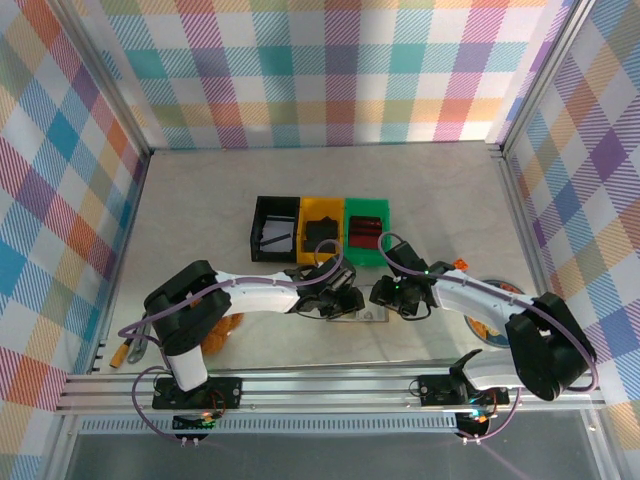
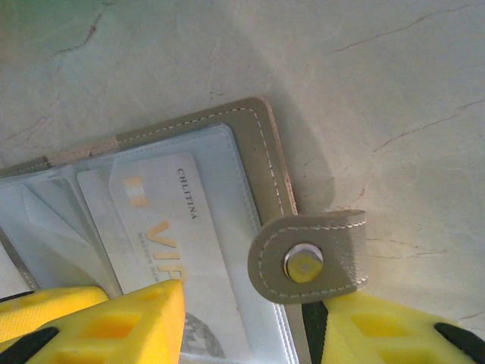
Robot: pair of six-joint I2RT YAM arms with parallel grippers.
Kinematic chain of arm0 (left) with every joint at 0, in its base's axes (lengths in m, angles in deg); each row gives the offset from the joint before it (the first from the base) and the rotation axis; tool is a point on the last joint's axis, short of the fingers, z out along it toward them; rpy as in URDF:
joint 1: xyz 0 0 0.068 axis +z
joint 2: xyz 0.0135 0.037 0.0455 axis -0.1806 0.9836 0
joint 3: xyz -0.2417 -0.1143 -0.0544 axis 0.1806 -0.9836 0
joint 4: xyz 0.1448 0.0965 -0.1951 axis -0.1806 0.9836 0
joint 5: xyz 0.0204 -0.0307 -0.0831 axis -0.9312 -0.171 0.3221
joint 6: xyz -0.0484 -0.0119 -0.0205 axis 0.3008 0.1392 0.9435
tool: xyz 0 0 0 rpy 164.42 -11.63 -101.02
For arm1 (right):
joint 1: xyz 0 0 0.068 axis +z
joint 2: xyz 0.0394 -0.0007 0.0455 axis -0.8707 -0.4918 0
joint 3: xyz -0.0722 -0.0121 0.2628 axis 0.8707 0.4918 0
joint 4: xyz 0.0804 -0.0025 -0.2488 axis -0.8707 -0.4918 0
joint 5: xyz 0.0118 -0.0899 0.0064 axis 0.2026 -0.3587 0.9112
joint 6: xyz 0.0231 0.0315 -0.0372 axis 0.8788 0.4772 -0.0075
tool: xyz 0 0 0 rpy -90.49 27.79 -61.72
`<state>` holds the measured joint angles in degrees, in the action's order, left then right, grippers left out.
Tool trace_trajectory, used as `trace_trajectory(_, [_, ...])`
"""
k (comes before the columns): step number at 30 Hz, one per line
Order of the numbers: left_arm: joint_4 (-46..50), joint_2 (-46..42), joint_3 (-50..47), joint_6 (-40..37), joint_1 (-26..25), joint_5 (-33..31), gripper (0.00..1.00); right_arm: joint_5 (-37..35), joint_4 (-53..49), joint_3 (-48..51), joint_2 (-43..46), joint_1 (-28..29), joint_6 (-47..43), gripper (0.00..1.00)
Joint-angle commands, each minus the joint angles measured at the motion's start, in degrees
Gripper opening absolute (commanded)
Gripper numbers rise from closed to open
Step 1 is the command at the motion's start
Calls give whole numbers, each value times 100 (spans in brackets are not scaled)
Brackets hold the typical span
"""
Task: Take the credit cards out of the card holder
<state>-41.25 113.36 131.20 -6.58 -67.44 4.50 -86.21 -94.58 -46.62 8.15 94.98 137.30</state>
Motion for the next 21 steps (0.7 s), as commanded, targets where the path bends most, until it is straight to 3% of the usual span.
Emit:
trace_trajectory(1, [-21, 41, -45, 43, -86, -172, 31, 146, 175, 57, -44, -25, 121, 47])
trace_trajectory(11, [72, 198, 74, -10, -88, -259, 24, 183, 353, 118, -285, -34, 118, 45])
trace_trajectory(21, [-42, 224, 64, 72, -88, -263, 24, 295, 596, 205, -622, -52, 162, 43])
